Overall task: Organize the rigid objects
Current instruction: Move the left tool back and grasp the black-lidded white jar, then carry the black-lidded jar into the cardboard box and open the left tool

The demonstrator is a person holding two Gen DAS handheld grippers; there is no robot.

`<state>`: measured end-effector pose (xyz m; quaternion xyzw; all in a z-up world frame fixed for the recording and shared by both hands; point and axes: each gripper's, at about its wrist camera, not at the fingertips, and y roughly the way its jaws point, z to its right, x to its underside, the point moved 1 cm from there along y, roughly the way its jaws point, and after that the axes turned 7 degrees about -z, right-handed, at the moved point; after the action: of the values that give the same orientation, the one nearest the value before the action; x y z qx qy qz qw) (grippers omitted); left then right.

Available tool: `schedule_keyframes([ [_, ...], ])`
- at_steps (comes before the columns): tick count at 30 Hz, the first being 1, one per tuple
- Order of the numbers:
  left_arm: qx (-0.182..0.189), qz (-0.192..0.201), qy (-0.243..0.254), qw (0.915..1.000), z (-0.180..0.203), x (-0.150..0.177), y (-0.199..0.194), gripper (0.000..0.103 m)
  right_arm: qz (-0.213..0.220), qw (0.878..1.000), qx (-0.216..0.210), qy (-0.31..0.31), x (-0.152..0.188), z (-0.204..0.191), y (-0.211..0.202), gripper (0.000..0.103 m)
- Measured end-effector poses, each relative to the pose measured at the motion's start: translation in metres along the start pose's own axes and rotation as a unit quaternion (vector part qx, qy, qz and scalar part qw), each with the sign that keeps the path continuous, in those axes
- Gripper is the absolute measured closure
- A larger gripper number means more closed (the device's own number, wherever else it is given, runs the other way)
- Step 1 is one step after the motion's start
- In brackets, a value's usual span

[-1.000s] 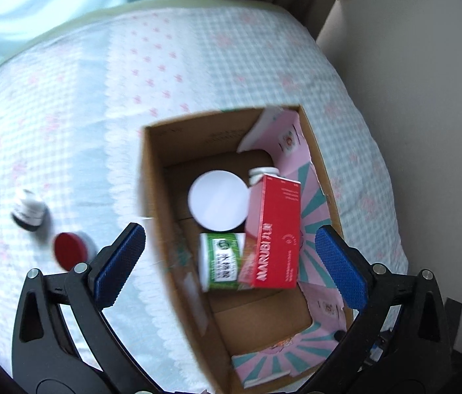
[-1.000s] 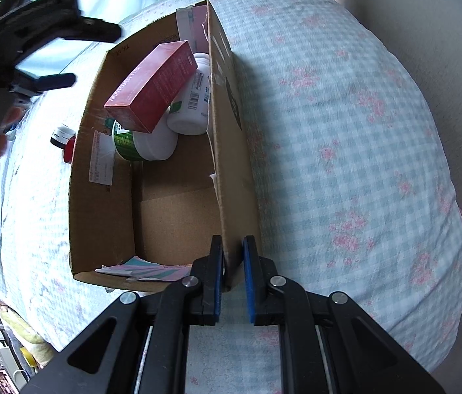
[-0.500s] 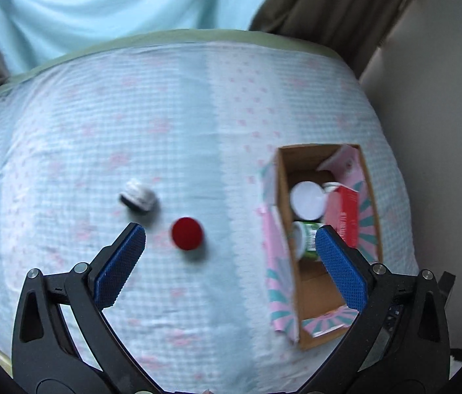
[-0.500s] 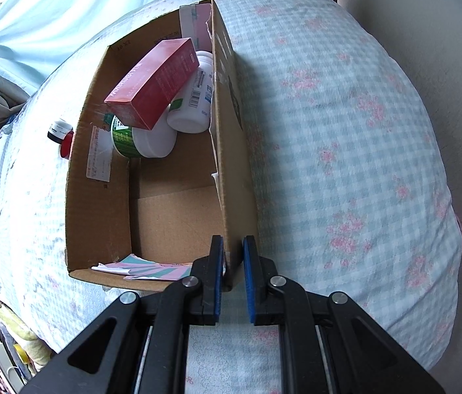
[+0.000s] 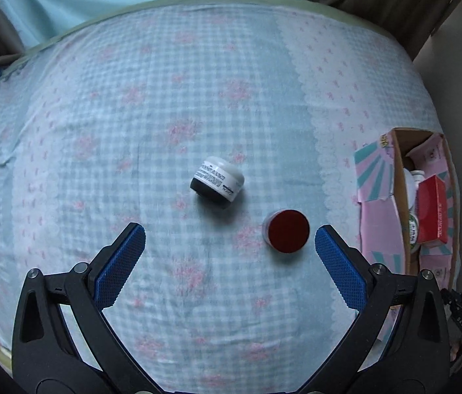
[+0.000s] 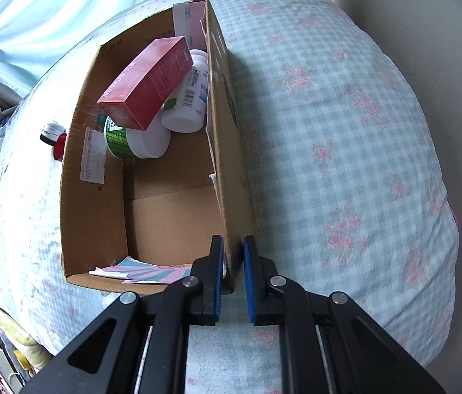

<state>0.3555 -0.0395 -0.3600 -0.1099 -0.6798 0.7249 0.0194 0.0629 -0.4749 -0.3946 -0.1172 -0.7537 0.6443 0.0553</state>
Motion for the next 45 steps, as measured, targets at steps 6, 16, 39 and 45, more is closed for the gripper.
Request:
schedule_keyframes([
  [6, 0.005, -0.013, 0.026, 0.9996, -0.01, -0.024, 0.051, 0.0, -0.007, 1.0, 0.002, 0.006, -0.002, 0.0, 0.0, 0.092],
  [16, -0.003, -0.047, 0.08, 0.9957, -0.012, -0.05, 0.12, 0.022, -0.021, 1.0, 0.006, 0.012, -0.005, 0.001, 0.002, 0.092],
  [39, 0.008, -0.029, 0.074, 0.9968, -0.009, -0.032, 0.104, 0.047, -0.019, 1.0, -0.015, 0.016, -0.006, 0.006, 0.003, 0.092],
  [45, 0.028, -0.005, 0.046, 0.9985, -0.01, -0.022, 0.073, 0.047, -0.015, 1.0, -0.015, 0.011, -0.005, 0.006, 0.003, 0.092],
])
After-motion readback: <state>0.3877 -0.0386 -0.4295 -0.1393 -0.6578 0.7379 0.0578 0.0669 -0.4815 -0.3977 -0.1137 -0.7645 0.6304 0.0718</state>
